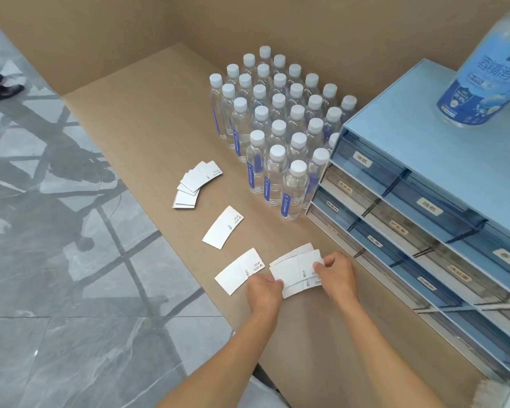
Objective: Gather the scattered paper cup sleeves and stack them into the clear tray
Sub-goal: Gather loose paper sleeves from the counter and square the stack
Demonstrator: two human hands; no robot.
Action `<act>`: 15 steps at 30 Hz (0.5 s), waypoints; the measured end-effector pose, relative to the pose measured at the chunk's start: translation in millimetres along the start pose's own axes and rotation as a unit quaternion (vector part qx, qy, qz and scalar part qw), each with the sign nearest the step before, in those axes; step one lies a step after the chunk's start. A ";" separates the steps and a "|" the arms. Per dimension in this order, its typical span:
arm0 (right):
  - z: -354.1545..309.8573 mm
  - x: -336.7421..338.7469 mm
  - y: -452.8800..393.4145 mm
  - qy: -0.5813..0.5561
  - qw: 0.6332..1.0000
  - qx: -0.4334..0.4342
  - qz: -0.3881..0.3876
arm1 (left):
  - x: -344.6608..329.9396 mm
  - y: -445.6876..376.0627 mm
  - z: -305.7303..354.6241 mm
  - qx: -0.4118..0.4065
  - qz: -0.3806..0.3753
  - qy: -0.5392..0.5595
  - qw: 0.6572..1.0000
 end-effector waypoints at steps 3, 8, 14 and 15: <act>3.9 -2.3 -10.1 0.002 1.000 -0.011 -0.007 | -4.8 -3.5 5.7 0.018 -0.003 0.011 1.000; 13.0 -6.7 -19.4 0.001 0.999 -0.035 -0.010 | -11.3 -6.4 9.0 0.036 -0.005 0.015 0.999; 20.1 -9.6 -23.3 -0.013 0.998 -0.054 -0.007 | -15.4 -8.9 9.9 0.052 0.000 0.014 0.999; 20.7 -9.4 -23.6 -0.017 0.998 -0.056 -0.006 | -15.8 -8.9 9.5 0.052 -0.001 0.016 0.999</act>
Point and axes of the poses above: each hand's wrist, its own y-axis away from the middle knuckle, its own x-axis out of the back of the hand, z = x × y, the point moved 3 cm from there along -y, towards the middle knuckle, and after that the axes turned 13 degrees about x, right-handed, at the moved point
